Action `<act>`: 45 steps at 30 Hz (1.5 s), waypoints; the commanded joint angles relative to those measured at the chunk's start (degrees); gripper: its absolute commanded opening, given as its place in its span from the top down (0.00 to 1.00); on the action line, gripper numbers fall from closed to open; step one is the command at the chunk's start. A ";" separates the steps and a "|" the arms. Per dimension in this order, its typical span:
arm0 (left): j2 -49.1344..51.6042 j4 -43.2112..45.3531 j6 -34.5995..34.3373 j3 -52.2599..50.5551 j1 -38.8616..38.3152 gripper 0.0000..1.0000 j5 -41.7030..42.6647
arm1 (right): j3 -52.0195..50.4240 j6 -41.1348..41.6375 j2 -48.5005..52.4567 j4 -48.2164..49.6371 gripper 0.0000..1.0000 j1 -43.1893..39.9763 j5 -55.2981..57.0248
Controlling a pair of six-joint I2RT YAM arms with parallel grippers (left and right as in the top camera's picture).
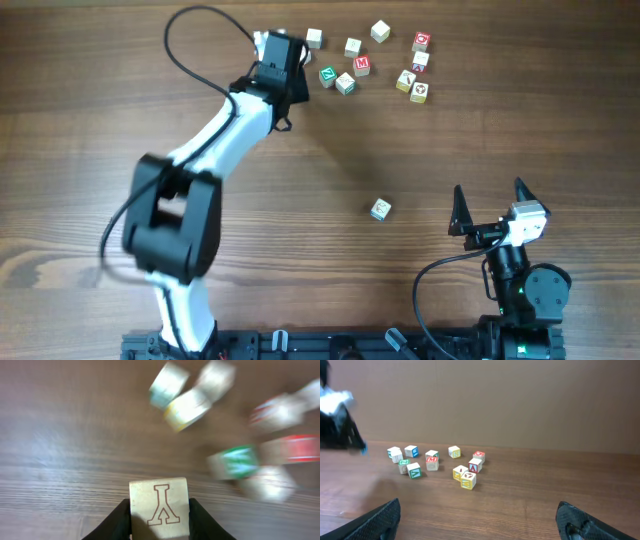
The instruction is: Form a horizontal line
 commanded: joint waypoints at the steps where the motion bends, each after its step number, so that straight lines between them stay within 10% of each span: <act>1: -8.92 -1.77 0.28 0.48 -4.17 0.68 1.68 | -0.07 -0.68 -0.46 0.24 0.00 0.28 0.35; 21: -8.46 -12.09 0.26 0.37 -28.87 0.65 6.73 | -0.07 -0.68 -0.46 0.24 0.00 0.28 0.35; 45: 3.19 -13.99 -4.94 0.37 -31.08 0.57 12.35 | -0.07 -0.66 -0.46 0.24 0.01 0.28 0.35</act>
